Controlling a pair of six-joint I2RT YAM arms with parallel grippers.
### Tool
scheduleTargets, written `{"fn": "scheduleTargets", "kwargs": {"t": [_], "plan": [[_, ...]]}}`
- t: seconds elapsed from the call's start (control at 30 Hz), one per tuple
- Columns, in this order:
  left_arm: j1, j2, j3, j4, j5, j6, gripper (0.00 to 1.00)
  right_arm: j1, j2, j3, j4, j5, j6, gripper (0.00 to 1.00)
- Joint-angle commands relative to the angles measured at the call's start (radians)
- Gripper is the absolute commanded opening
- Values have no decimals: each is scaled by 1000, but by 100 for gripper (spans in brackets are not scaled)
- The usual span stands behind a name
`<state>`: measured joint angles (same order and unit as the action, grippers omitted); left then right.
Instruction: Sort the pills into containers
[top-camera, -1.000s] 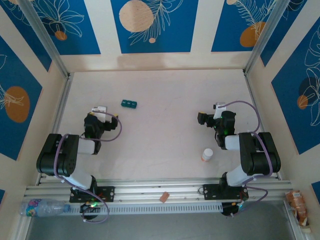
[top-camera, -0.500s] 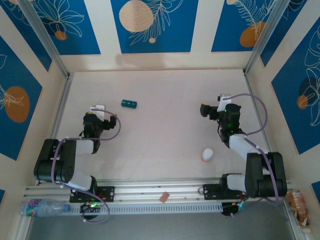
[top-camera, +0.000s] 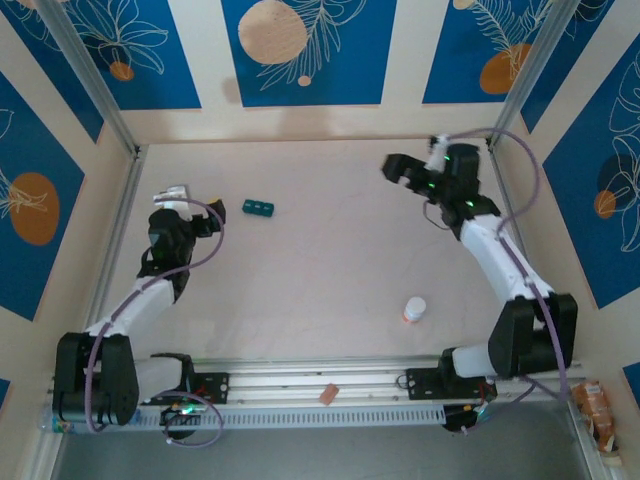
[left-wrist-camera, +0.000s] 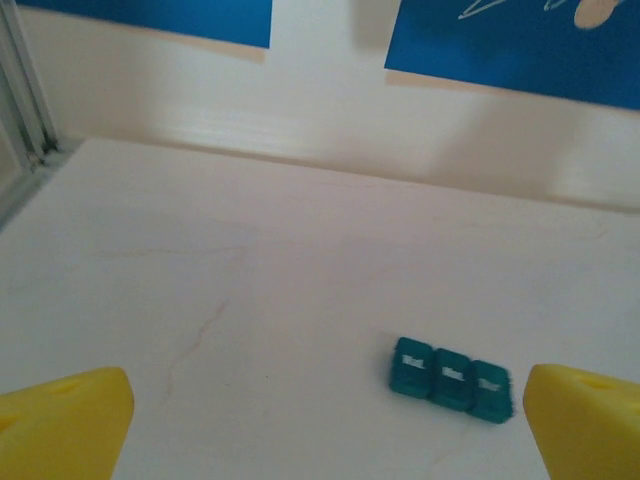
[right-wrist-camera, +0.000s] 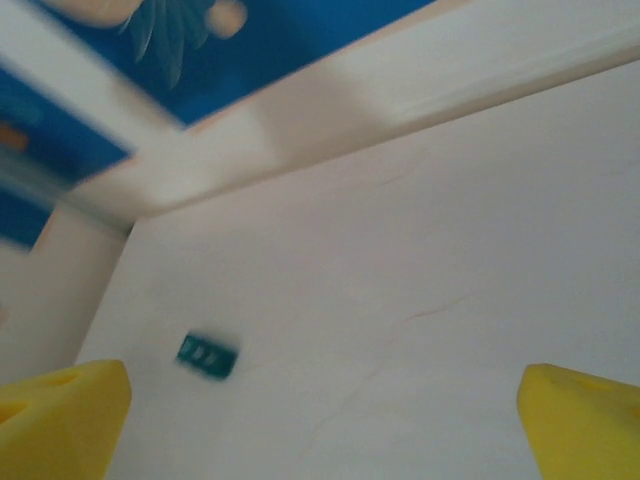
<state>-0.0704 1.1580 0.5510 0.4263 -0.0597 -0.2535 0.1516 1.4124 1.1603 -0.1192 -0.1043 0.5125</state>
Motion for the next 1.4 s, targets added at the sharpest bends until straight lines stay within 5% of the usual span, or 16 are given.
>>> {"fn": "scheduleTargets", "kwargs": {"t": [0.0, 0.3, 0.6, 0.8, 1.37], "plan": [[-8, -36, 27, -122, 52, -213, 100, 139, 134, 171, -218, -62, -87, 97], [-9, -87, 7, -232, 92, -335, 100, 357, 640, 715, -489, -33, -92, 84], [-10, -74, -23, -228, 90, -421, 100, 414, 1072, 1209, -623, -44, -61, 74], [-11, -58, -13, -246, 126, -436, 100, 415, 1203, 1314, -525, -131, -34, 63], [-12, -29, 21, -306, 190, -442, 100, 450, 1326, 1372, -339, -178, -56, 60]]}}
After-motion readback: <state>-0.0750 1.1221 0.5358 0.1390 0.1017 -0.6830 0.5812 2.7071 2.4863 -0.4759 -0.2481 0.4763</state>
